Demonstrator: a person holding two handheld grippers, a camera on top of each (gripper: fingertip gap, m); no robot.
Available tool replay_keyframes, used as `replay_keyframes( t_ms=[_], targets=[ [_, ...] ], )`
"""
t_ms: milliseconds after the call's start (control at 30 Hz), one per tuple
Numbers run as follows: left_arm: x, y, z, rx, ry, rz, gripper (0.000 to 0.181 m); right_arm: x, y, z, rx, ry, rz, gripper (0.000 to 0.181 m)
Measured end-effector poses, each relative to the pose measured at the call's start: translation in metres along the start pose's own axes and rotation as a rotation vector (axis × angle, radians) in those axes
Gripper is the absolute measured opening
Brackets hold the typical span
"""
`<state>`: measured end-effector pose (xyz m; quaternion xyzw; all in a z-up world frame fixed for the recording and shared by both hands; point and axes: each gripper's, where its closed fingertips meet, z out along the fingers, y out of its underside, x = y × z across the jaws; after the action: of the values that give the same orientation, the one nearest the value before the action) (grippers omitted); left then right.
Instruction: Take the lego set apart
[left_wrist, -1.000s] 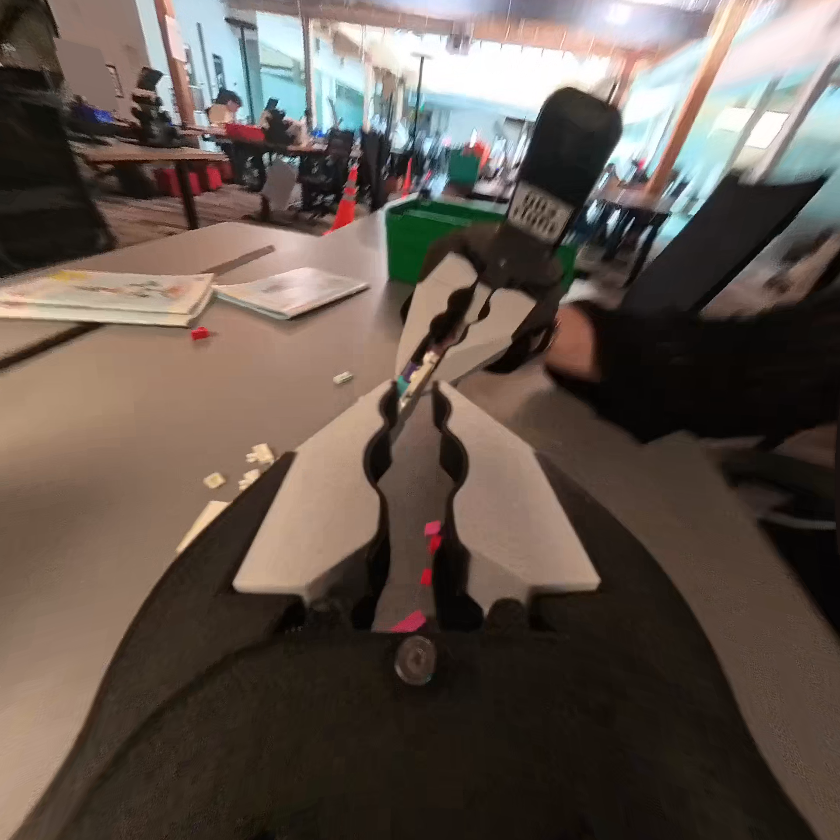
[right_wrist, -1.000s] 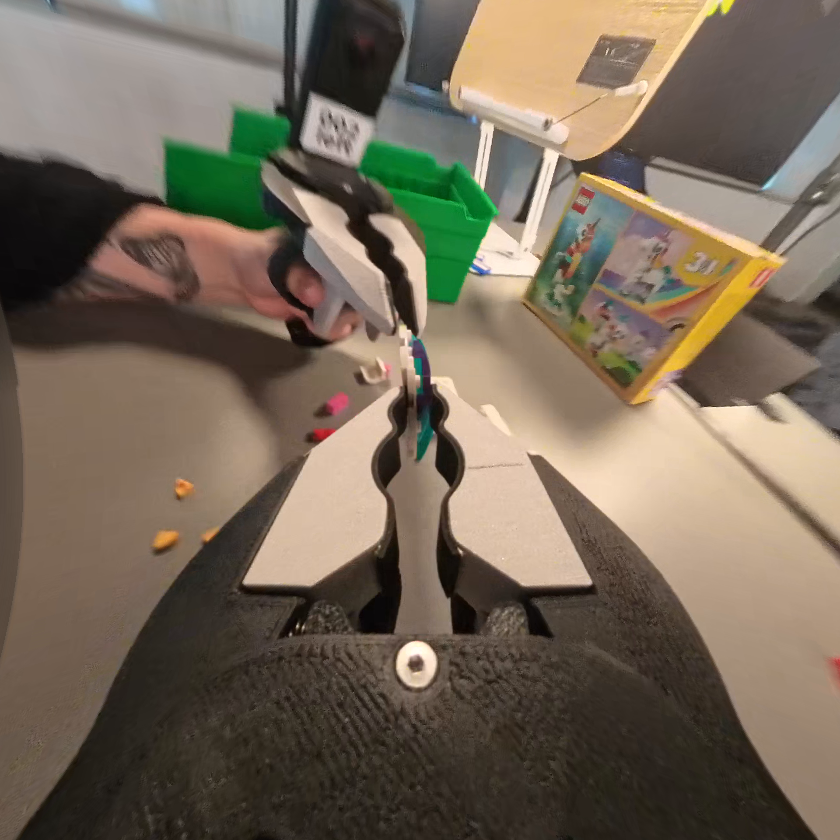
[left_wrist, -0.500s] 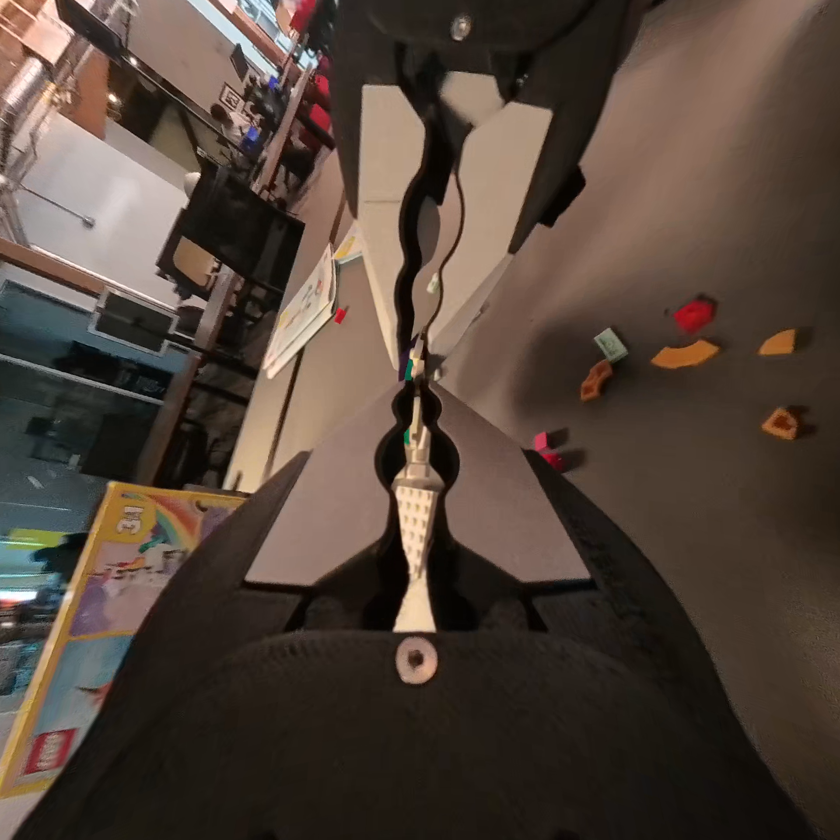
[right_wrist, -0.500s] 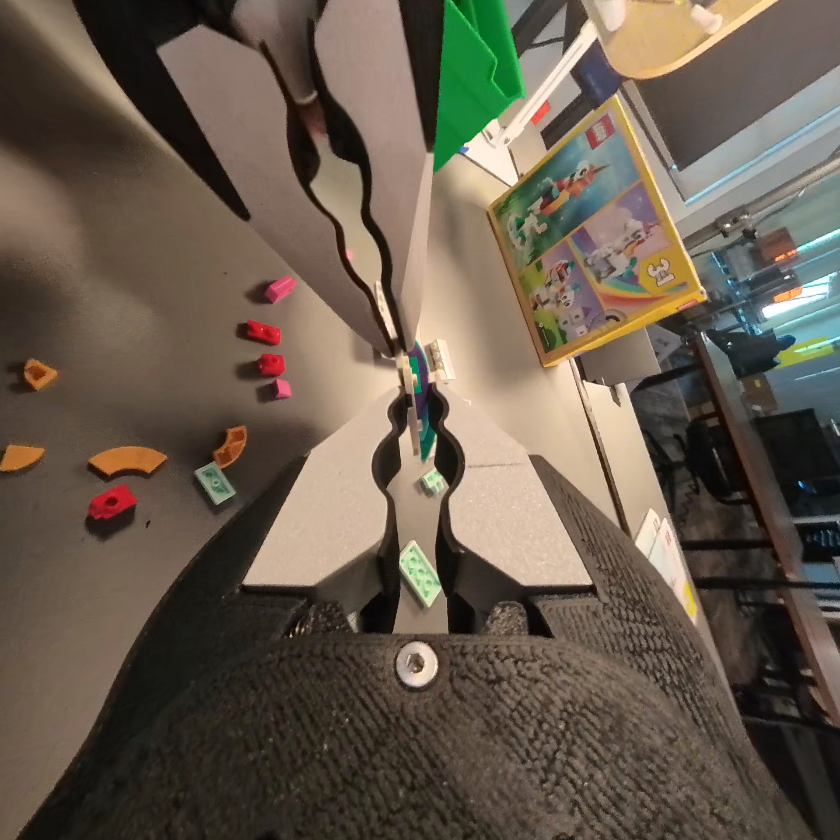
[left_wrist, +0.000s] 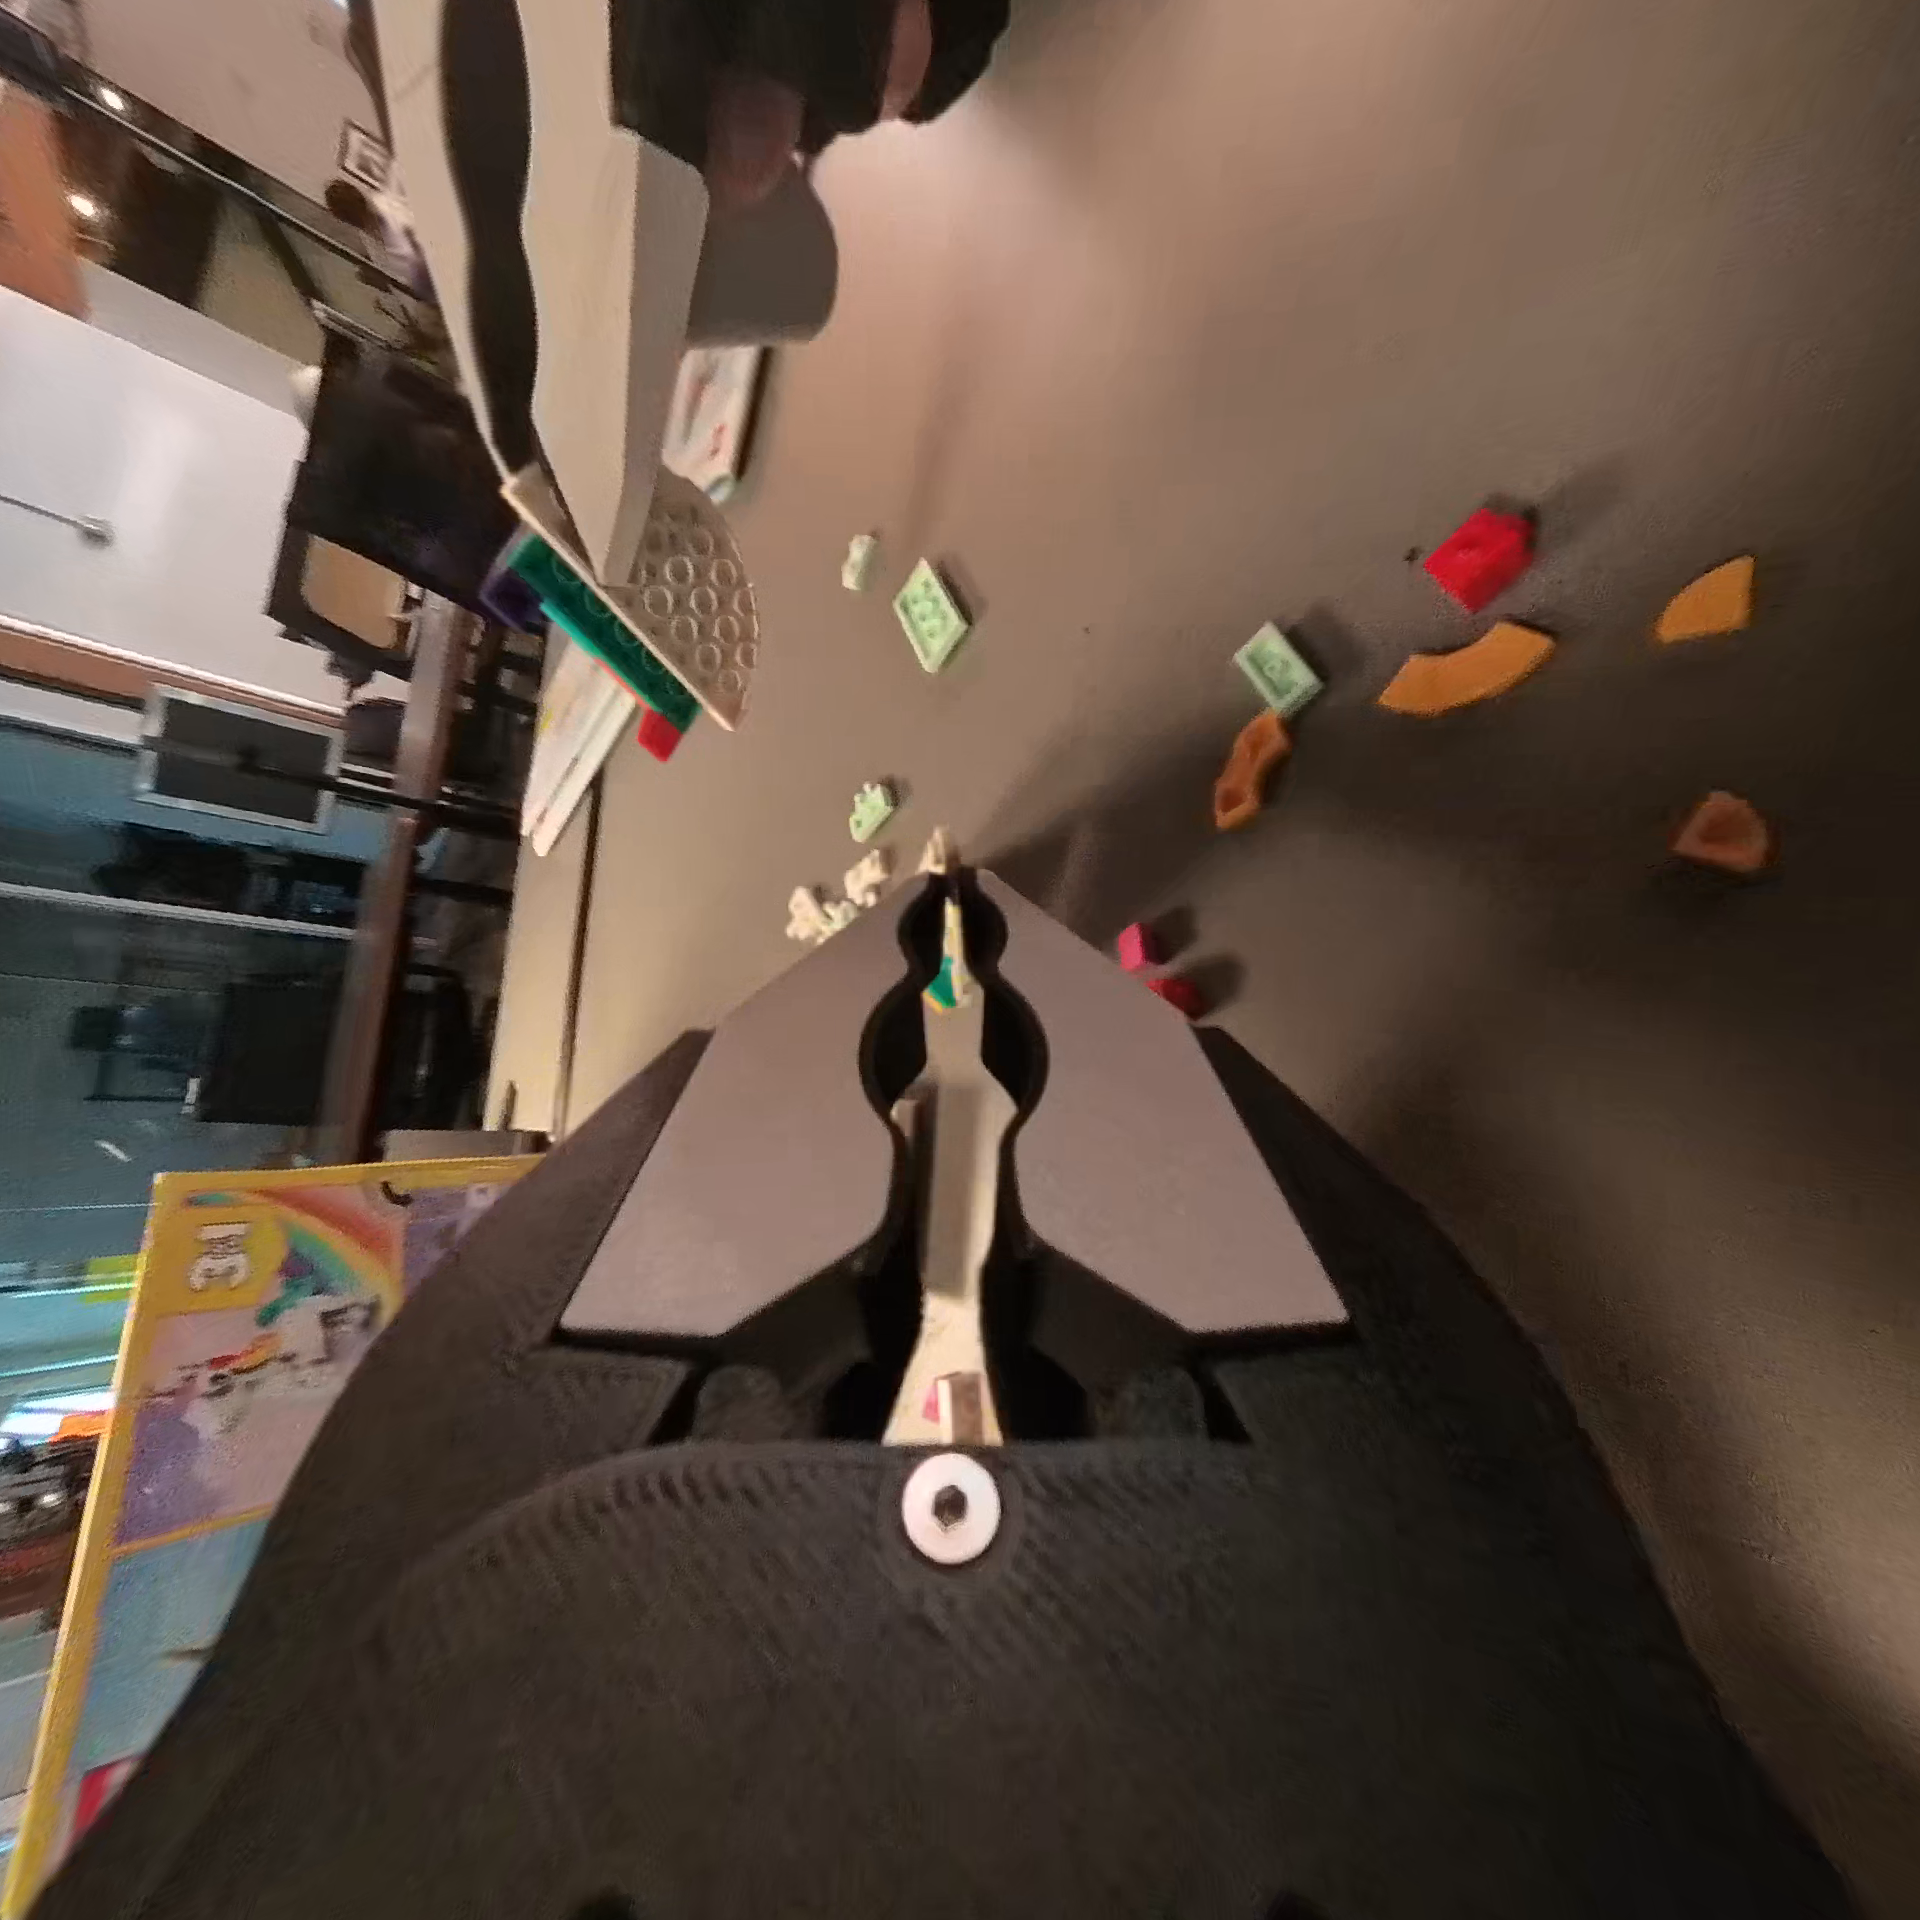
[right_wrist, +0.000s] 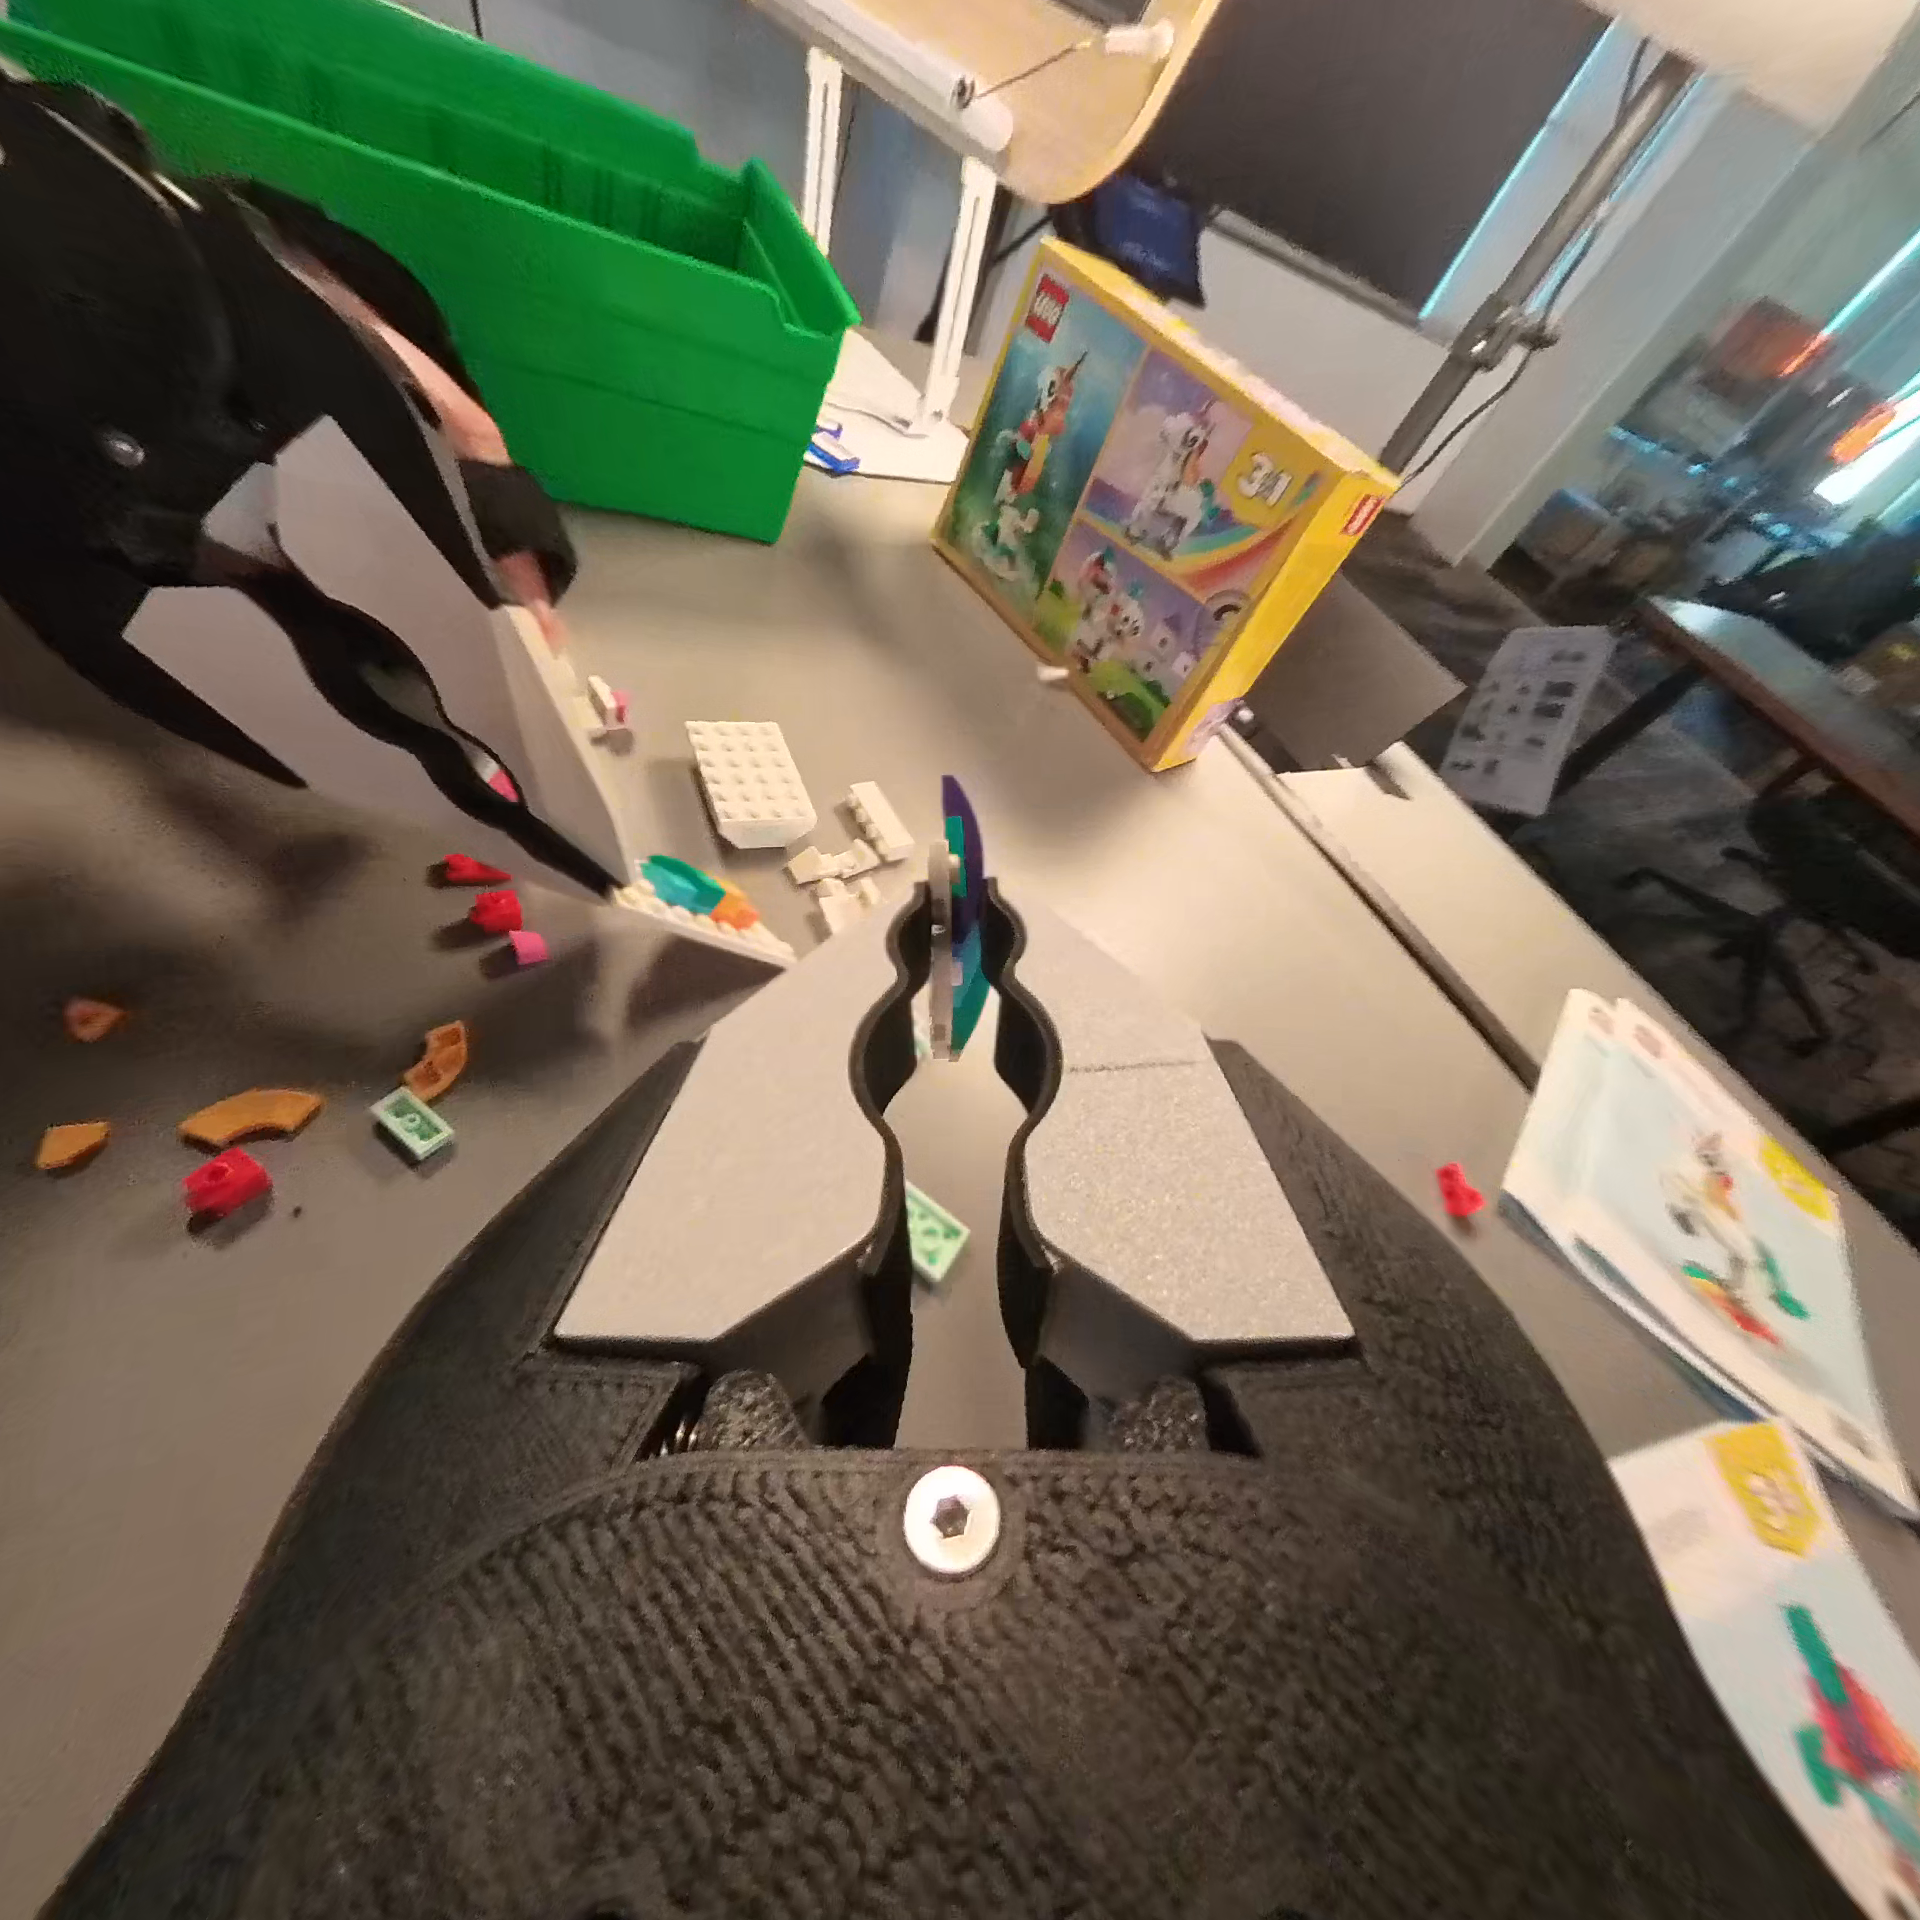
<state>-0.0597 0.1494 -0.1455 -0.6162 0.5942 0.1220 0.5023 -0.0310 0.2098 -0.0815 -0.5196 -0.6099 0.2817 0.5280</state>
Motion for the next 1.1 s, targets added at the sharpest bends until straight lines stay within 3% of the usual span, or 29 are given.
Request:
replay_keyframes(
  t_ms=[33,100,267,467,633,700,833,933,1100],
  targets=[
    [0.003,0.002,0.001,-0.006,0.019,-0.002,0.002,-0.003,0.003,0.002,-0.007,-0.013,0.003,0.006],
    [0.009,0.006,0.002,-0.015,0.054,-0.007,0.004,-0.008,0.007,0.006,-0.020,-0.041,0.006,0.007],
    [0.010,0.006,0.001,0.011,0.110,-0.157,0.030,-0.021,0.006,0.012,0.002,-0.069,-0.058,0.007],
    [-0.021,-0.010,-0.016,0.272,0.193,-0.664,0.041,-0.035,-0.011,0.014,0.092,0.110,-0.562,0.008],
    [-0.046,-0.021,-0.036,0.518,0.302,-0.993,0.029,-0.045,-0.017,0.015,0.101,0.214,-0.865,0.008],
    [-0.048,-0.022,-0.038,0.532,0.280,-0.947,0.026,-0.051,-0.015,0.017,0.090,0.194,-0.897,0.007],
    [-0.042,-0.026,-0.037,0.411,0.070,-0.549,0.026,-0.060,-0.010,0.021,0.072,0.097,-0.819,0.007],
    [-0.029,-0.031,-0.030,0.315,0.000,-0.311,0.023,-0.065,-0.006,0.022,0.059,0.043,-0.779,0.008],
    [-0.020,-0.026,-0.022,0.234,-0.004,-0.225,0.000,-0.074,0.002,0.025,0.013,-0.016,-0.785,0.008]
  ],
)
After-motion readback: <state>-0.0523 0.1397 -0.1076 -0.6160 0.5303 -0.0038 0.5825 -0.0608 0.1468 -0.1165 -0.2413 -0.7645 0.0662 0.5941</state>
